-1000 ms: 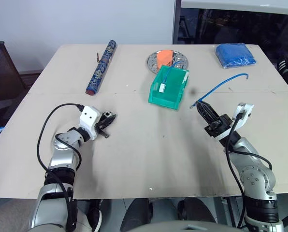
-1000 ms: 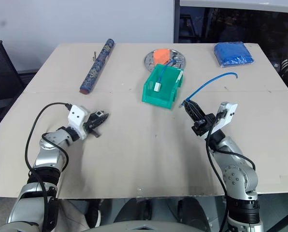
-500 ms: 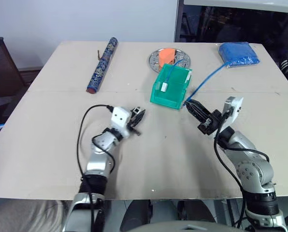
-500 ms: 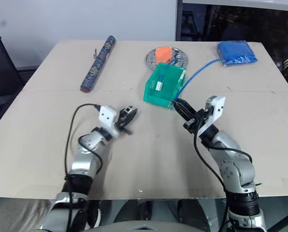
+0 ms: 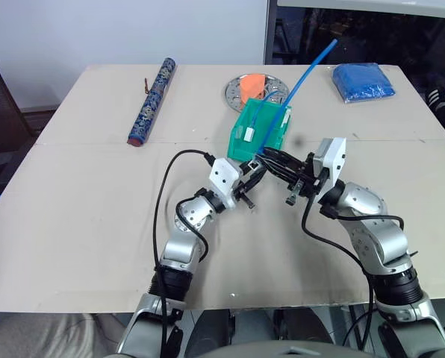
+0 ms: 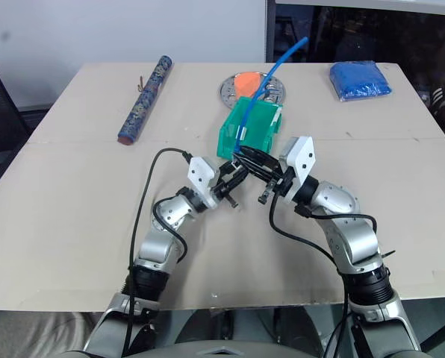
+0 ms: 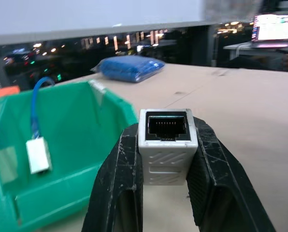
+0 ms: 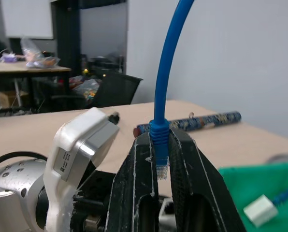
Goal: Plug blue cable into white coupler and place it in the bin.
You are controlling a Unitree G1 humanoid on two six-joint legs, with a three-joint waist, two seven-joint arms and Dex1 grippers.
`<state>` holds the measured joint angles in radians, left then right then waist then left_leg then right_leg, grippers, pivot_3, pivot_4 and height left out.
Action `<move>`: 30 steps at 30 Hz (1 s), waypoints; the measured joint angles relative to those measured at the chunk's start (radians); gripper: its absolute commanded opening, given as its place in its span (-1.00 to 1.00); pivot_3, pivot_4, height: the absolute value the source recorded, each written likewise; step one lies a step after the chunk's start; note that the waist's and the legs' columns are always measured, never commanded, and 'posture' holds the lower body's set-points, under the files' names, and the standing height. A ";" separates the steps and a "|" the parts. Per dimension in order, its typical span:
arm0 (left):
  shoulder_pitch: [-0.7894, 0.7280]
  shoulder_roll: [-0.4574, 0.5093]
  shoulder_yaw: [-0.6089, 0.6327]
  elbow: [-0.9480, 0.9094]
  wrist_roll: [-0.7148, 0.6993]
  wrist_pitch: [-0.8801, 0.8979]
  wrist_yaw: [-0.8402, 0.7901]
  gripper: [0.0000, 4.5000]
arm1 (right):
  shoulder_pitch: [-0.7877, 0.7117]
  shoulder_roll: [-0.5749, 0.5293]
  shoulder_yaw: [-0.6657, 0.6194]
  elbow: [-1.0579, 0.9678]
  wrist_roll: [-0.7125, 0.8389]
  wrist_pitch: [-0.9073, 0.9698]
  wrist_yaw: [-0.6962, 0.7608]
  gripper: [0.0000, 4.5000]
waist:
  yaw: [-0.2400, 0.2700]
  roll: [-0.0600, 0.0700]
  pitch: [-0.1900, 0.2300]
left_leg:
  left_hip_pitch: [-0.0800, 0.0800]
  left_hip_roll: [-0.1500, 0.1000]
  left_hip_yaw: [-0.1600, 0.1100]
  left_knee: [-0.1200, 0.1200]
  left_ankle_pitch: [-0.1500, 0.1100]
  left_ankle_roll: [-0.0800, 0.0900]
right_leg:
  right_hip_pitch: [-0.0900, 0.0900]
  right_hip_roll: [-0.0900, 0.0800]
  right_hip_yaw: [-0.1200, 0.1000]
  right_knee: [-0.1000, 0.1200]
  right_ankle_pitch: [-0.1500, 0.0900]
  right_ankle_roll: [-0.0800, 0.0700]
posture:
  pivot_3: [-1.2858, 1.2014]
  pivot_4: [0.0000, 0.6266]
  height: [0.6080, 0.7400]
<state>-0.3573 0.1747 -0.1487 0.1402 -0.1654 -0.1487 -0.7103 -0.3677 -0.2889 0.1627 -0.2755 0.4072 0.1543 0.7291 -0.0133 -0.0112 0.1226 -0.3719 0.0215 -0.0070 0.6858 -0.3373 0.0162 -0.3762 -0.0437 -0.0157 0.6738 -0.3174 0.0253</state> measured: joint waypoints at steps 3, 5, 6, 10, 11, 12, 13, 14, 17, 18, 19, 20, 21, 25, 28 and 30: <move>-0.017 0.077 -0.045 0.023 -0.075 0.077 -0.203 -0.74 | 0.009 -0.030 -0.001 0.028 0.000 -0.008 0.055 -1.00 | -0.001 0.000 0.000 | 0.000 0.000 0.000 0.000 0.000 0.000 | 0.000 0.003 0.000 0.000 0.000 0.000 | 0.03 -0.52 1.00; -0.040 0.105 -0.056 0.061 -0.089 0.102 -0.279 -0.74 | 0.023 -0.044 -0.002 0.044 0.003 -0.008 0.080 -1.00 | 0.000 0.000 0.000 | 0.000 0.000 0.000 0.000 0.000 0.000 | 0.000 0.005 0.000 0.000 0.000 0.000 | 0.03 -0.52 1.00; -0.090 0.129 -0.069 0.132 -0.089 0.108 -0.345 -0.74 | 0.041 -0.056 -0.002 0.056 0.007 -0.008 0.108 -1.00 | 0.002 0.000 0.001 | 0.000 -0.001 -0.001 0.001 0.000 0.000 | 0.001 0.005 -0.001 0.000 0.000 0.000 | 0.03 -0.52 1.00; -0.195 0.175 -0.088 0.278 -0.067 0.104 -0.468 -0.74 | 0.088 -0.099 -0.001 0.064 0.014 -0.007 0.174 -1.00 | 0.000 0.000 0.001 | 0.000 -0.001 -0.001 0.001 0.000 0.000 | 0.001 0.007 -0.001 -0.001 0.000 0.000 | 0.03 -0.52 1.00; -0.236 0.182 -0.102 0.343 -0.051 0.087 -0.515 -0.74 | 0.100 -0.108 -0.001 0.072 0.018 -0.006 0.194 -1.00 | 0.000 0.000 0.001 | 0.000 -0.001 -0.001 0.001 0.000 0.000 | 0.001 0.007 -0.001 -0.001 0.000 0.000 | 0.03 -0.52 1.00; -0.253 0.183 -0.105 0.376 -0.044 0.073 -0.538 -0.74 | 0.105 -0.109 -0.001 0.080 0.020 -0.006 0.205 -1.00 | -0.001 0.000 0.002 | 0.000 -0.002 -0.001 0.001 0.000 0.000 | 0.000 0.007 -0.001 -0.001 0.000 0.000 | 0.03 -0.52 1.00; -0.274 0.182 -0.110 0.414 -0.032 0.059 -0.562 -0.74 | 0.110 -0.112 0.000 0.087 0.021 -0.007 0.214 -1.00 | -0.001 0.000 0.002 | 0.000 -0.002 -0.001 0.001 0.000 0.000 | 0.000 0.007 -0.001 -0.001 0.000 0.000 | 0.03 -0.52 1.00; -0.309 0.181 -0.120 0.476 -0.015 0.030 -0.597 -0.74 | 0.117 -0.115 0.000 0.102 0.019 -0.008 0.228 -1.00 | -0.001 -0.001 0.002 | 0.000 -0.002 -0.001 0.001 0.000 0.000 | 0.000 0.007 -0.002 -0.001 0.000 0.000 | 0.03 -0.52 1.00; -0.351 0.177 -0.132 0.556 0.007 -0.008 -0.648 -0.74 | 0.117 -0.110 0.005 0.129 0.009 -0.019 0.239 -1.00 | -0.001 -0.001 0.003 | 0.000 -0.002 -0.002 0.001 0.000 0.000 | 0.000 0.008 -0.001 -0.001 0.000 0.000 | 0.03 -0.52 1.00; -0.368 0.173 -0.136 0.591 0.015 -0.025 -0.676 -0.74 | 0.117 -0.100 0.007 0.143 0.001 -0.028 0.241 -1.00 | -0.002 -0.001 0.003 | 0.000 -0.002 -0.002 0.001 0.000 0.000 | 0.000 0.008 -0.001 0.000 0.000 0.000 | 0.03 -0.52 1.00; -0.377 0.171 -0.136 0.607 0.019 -0.040 -0.690 -0.74 | 0.117 -0.091 0.010 0.151 -0.003 -0.030 0.241 -1.00 | -0.002 -0.001 0.003 | 0.000 -0.001 -0.003 0.001 0.000 0.000 | 0.000 0.008 -0.001 0.000 0.000 0.000 | 0.03 -0.52 1.00; -0.389 0.169 -0.137 0.627 0.026 -0.057 -0.705 -0.74 | 0.115 -0.082 0.014 0.163 -0.006 -0.033 0.240 -1.00 | -0.002 -0.001 0.003 | 0.000 -0.001 -0.003 0.001 0.000 0.000 | 0.000 0.008 -0.001 0.000 0.000 0.000 | 0.03 -0.52 1.00; -0.401 0.168 -0.138 0.650 0.034 -0.078 -0.725 -0.74 | 0.114 -0.067 0.018 0.176 -0.011 -0.037 0.239 -1.00 | -0.002 -0.001 0.003 | 0.000 -0.001 -0.003 0.001 0.000 0.000 | 0.000 0.008 -0.001 0.000 0.000 0.000 | 0.03 -0.52 1.00; -0.423 0.155 -0.135 0.696 0.045 -0.117 -0.759 -0.74 | 0.114 -0.042 0.022 0.218 -0.030 -0.053 0.236 -1.00 | -0.002 -0.001 0.003 | 0.000 -0.002 -0.003 0.002 0.000 0.000 | 0.000 0.007 -0.001 0.001 0.000 0.000 | 0.03 -0.52 1.00; -0.426 0.147 -0.130 0.712 0.045 -0.129 -0.773 -0.74 | 0.111 -0.028 0.027 0.253 -0.049 -0.071 0.236 -1.00 | -0.002 -0.001 0.003 | 0.000 -0.002 -0.003 0.002 0.000 0.000 | 0.000 0.007 -0.001 0.003 0.000 0.000 | 0.03 -0.52 1.00; -0.429 0.145 -0.126 0.722 0.046 -0.137 -0.778 -0.74 | 0.101 -0.015 0.029 0.279 -0.056 -0.083 0.236 -1.00 | -0.003 -0.001 0.003 | 0.000 -0.002 -0.004 0.002 0.000 0.000 | 0.000 0.007 -0.001 0.003 0.000 0.000 | 0.03 -0.52 1.00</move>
<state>-0.7860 0.3197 -0.2748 0.8624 -0.1194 -0.2856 -1.4886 -0.2666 -0.3040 0.1915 0.0036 0.3509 0.0712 0.9654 -0.0164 -0.0121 0.1253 -0.3717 0.0198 -0.0106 0.6879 -0.3370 0.0158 -0.3766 -0.0369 -0.0166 0.6768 -0.3177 0.0258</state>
